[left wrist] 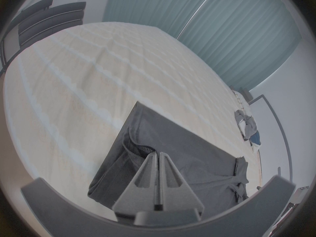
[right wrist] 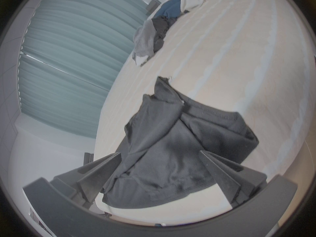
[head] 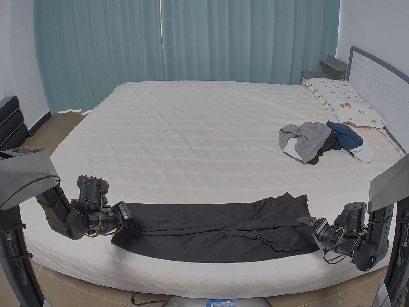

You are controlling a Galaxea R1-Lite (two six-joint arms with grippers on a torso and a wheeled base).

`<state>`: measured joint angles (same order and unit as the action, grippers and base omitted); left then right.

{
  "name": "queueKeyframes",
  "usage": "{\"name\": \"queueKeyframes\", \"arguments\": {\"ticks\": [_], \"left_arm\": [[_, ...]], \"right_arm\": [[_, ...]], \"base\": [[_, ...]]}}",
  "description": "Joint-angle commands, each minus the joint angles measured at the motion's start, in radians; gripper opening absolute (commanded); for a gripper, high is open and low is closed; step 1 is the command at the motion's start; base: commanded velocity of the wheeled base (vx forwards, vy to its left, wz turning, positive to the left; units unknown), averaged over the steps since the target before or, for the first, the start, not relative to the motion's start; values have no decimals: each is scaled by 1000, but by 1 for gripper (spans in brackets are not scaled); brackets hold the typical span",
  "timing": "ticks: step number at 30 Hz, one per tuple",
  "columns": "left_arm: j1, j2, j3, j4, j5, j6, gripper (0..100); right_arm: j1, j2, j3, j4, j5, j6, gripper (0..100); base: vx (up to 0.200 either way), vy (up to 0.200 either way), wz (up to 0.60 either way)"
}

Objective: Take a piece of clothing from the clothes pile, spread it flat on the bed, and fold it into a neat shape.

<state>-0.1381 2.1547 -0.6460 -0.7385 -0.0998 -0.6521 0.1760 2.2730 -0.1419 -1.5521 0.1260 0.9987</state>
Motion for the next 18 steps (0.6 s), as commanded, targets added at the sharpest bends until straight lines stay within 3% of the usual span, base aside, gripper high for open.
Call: {"name": "queueKeyframes", "arguments": {"ticks": [1, 13, 18], "left_arm": [[11, -27, 3, -53, 0, -9, 0], [20, -52, 9, -186, 0, -113, 0], [22, -47, 8, -223, 0, -152, 0]], "right_arm": [[0, -69, -25, -17, -25, 1, 100], [27, -15, -114, -9, -45, -3, 100], [34, -20, -165, 87, -52, -3, 100]], "base": [[0, 0, 0], [0, 0, 0], [0, 0, 0]]}}
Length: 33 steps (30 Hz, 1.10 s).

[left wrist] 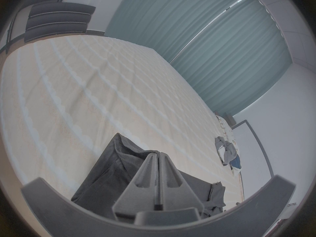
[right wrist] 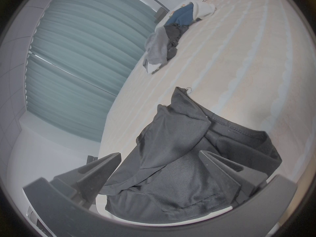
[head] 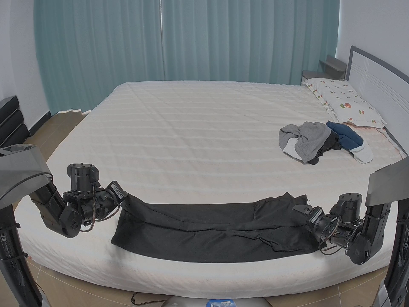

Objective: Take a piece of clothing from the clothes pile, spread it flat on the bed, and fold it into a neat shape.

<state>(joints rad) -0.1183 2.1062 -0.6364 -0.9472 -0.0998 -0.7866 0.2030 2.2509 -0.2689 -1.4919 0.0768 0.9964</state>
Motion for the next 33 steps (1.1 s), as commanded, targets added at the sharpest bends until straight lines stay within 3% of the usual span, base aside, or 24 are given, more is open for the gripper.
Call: {"name": "queueKeyframes", "arguments": {"ticks": [1, 2, 13, 23, 24, 33], "left_arm": [[2, 2, -2, -15, 0, -17, 0], [2, 6, -3, -45, 0, -43, 0], [5, 6, 0, -71, 0, -48, 0], [6, 8, 0, -71, 2, -48, 0], [5, 8, 0, -71, 2, -48, 0], [6, 9, -19, -73, 2, -45, 0]], "right_arm": [[7, 3, -38, 27, -3, -1, 100], [7, 3, -82, 94, -3, 2, 100], [3, 41, -231, 262, -46, 2, 100], [4, 105, -349, 349, -92, 1, 100], [4, 105, -351, 355, -92, 1, 0], [-11, 75, -360, 403, -95, -5, 0]], "base": [[0, 0, 0], [0, 0, 0], [0, 0, 0], [0, 0, 0], [0, 0, 0], [0, 0, 0]]}}
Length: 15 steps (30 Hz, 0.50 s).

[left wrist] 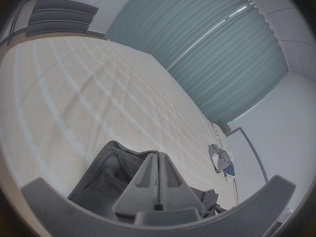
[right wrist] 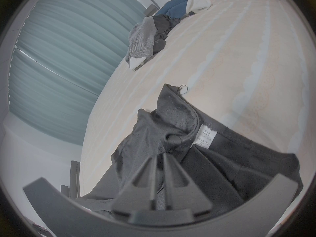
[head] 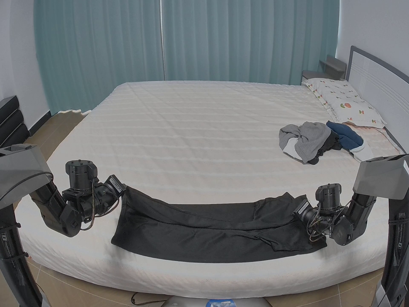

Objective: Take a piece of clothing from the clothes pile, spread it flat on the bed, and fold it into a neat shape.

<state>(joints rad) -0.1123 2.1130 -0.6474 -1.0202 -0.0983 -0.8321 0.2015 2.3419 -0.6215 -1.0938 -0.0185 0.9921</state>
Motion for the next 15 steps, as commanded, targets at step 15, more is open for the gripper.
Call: {"name": "queueKeyframes", "arguments": {"ticks": [15], "left_arm": [[48, 74, -190, -14, 0, -7, 0]], "right_arm": [[-27, -53, -176, -14, 2, 10, 0]], "base": [[0, 0, 0]]}}
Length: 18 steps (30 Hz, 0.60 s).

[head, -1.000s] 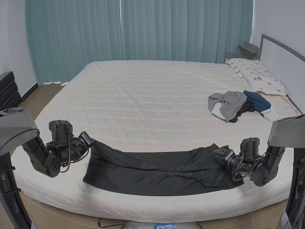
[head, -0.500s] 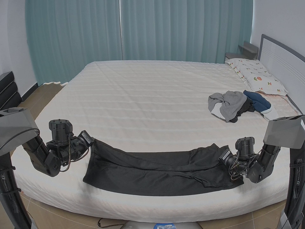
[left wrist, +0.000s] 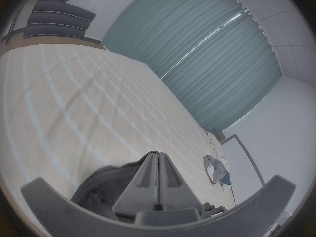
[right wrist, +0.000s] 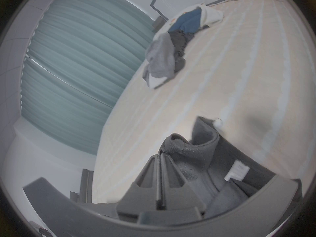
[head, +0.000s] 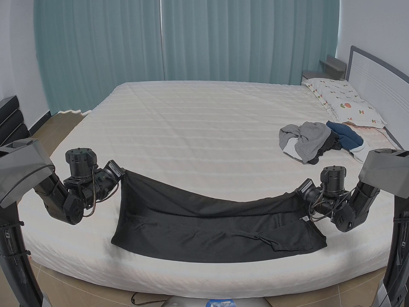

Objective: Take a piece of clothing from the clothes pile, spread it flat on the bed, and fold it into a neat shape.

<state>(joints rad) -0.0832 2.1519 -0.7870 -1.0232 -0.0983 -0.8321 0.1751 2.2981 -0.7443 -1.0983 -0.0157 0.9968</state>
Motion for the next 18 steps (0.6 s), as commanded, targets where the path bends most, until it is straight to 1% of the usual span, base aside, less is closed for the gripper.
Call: {"name": "queueKeyframes", "arguments": {"ticks": [1, 4, 5, 7, 8, 9, 10, 11, 12, 13, 16, 18], "left_arm": [[20, 42, -55, -29, 0, -19, 0], [20, 71, -40, -100, 0, -35, 0], [20, 71, -40, -100, 0, -35, 0], [23, 109, -5, -196, 9, -35, 0], [23, 112, -1, -207, 11, -35, 0], [28, 129, 23, -270, 12, -35, 0], [28, 134, 29, -282, 12, -35, 0], [30, 155, 65, -347, 11, -28, 0], [30, 155, 65, -347, 11, -28, 0], [30, 164, 106, -383, 3, -19, 0], [30, 163, 169, -388, -11, 7, 0], [30, 167, 212, -393, -29, 53, 0]], "right_arm": [[0, -6, -67, -18, 0, 9, 0], [11, 3, -58, -60, -4, 13, 0], [11, 3, -58, -60, -4, 13, 0], [9, 4, -32, -89, -7, 8, 0], [9, 4, -29, -89, -7, 8, 0], [7, 4, -7, -89, -10, 5, 0], [7, 4, -3, -91, -10, 5, 0], [6, 4, 25, -94, -10, -6, 0], [6, 4, 25, -94, -10, -6, 0], [6, 4, 66, -97, -9, -26, 0], [7, 4, 120, -100, -3, -63, 0], [9, 11, 169, -126, 0, -89, 0]], "base": [[0, 0, 0], [0, 0, 0], [0, 0, 0], [0, 0, 0], [0, 0, 0], [0, 0, 0], [0, 0, 0], [0, 0, 0], [0, 0, 0], [0, 0, 0], [0, 0, 0], [0, 0, 0]]}}
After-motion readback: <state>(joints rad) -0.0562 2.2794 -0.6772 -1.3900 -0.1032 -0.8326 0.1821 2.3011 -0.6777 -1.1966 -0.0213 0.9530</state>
